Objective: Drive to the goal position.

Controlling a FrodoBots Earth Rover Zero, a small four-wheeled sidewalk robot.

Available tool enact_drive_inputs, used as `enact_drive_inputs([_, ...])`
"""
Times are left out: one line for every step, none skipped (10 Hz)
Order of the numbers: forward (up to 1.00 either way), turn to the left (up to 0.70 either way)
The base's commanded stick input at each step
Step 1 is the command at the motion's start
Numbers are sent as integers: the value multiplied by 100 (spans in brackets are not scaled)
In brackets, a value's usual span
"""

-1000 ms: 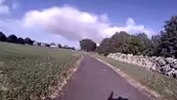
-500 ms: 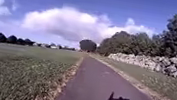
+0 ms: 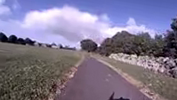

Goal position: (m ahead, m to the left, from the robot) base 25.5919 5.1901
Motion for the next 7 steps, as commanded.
enact_drive_inputs([70, 0])
enact_drive_inputs([70, 0])
enact_drive_inputs([70, 0])
enact_drive_inputs([70, 0])
enact_drive_inputs([70, 0])
enact_drive_inputs([70, 0])
enact_drive_inputs([70, 0])
